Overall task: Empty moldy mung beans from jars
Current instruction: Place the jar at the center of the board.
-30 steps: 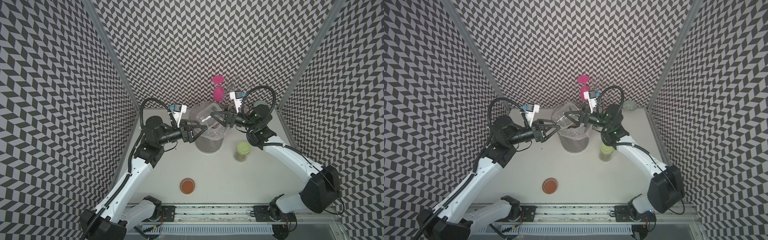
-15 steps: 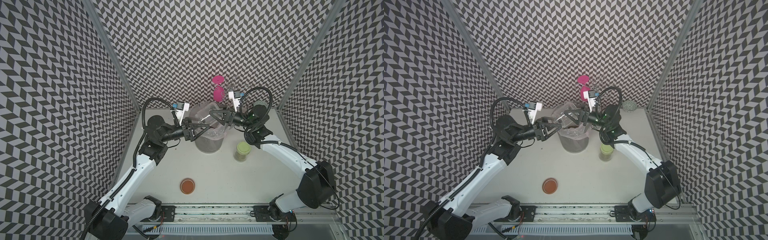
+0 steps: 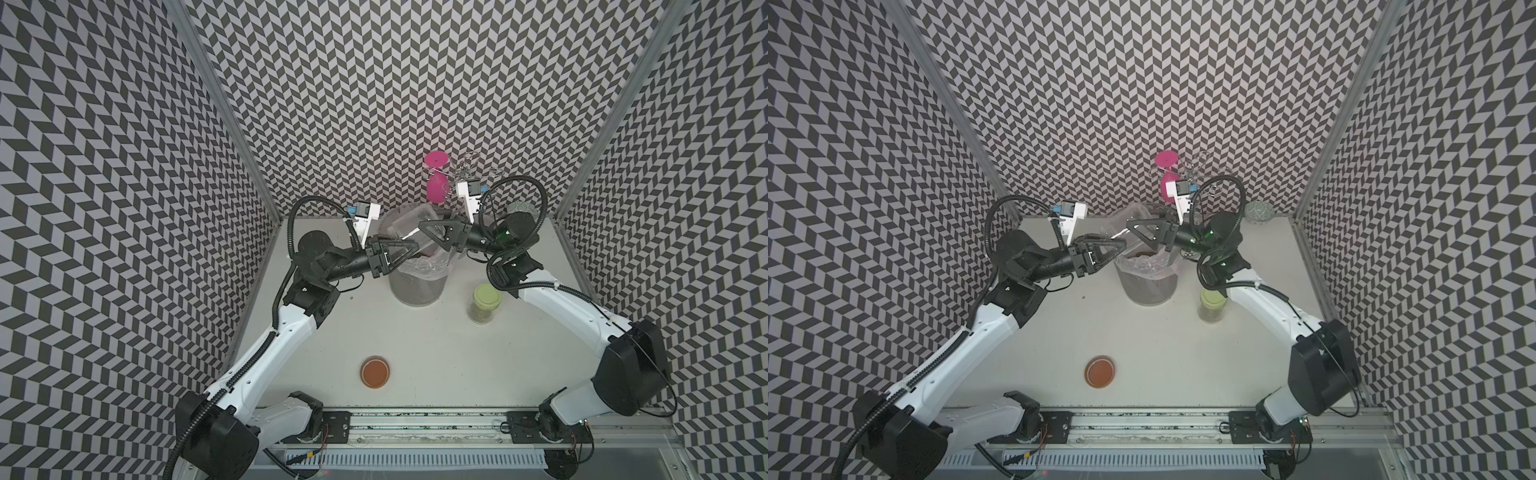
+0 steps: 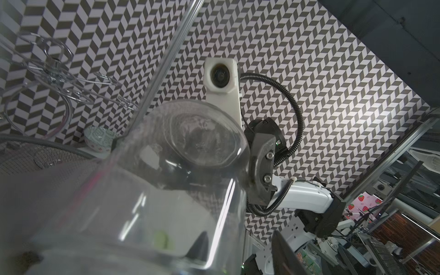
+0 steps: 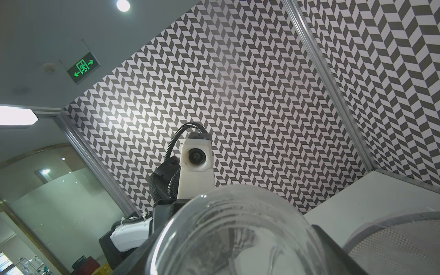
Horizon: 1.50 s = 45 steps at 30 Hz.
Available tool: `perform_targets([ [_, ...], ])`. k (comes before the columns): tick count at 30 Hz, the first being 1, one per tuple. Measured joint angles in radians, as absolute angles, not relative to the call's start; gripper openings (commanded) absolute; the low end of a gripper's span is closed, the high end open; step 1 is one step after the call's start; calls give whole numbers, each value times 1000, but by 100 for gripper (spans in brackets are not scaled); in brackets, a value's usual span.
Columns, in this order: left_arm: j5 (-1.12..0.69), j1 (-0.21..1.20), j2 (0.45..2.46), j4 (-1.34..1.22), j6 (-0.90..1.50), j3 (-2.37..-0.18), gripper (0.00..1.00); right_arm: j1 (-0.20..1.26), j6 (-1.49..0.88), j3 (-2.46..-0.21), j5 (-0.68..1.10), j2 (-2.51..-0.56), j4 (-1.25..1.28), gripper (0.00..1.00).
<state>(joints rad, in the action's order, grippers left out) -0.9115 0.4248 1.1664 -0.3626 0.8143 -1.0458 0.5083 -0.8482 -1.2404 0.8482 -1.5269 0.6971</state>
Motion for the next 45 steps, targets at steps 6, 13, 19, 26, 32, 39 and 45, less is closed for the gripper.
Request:
perform_targets([
  [6, -903, 422, 1167, -393, 777, -1046, 4, 508, -913, -1240, 879, -1527, 712, 67],
  [13, -900, 422, 1160, -381, 762, -1044, 0, 508, -933, -1231, 888, -1531, 727, 72],
  [19, -871, 420, 1151, -325, 723, -1047, 0, 500, -908, -1224, 887, -1547, 714, 99],
  [26, -812, 405, 1150, -97, 641, -1062, 0, 444, -866, -1225, 886, -1560, 681, 99],
  [32, -736, 405, 1150, 121, 538, -1147, 0, 397, -812, -1225, 883, -1536, 609, 99],
  [39, -548, 405, 1127, 424, 409, -1308, 0, 361, -673, -1228, 850, -1441, 423, 99],
  [45, -358, 390, 1132, 648, 354, -1393, 0, 355, -547, -1228, 815, -1350, 255, 99],
])
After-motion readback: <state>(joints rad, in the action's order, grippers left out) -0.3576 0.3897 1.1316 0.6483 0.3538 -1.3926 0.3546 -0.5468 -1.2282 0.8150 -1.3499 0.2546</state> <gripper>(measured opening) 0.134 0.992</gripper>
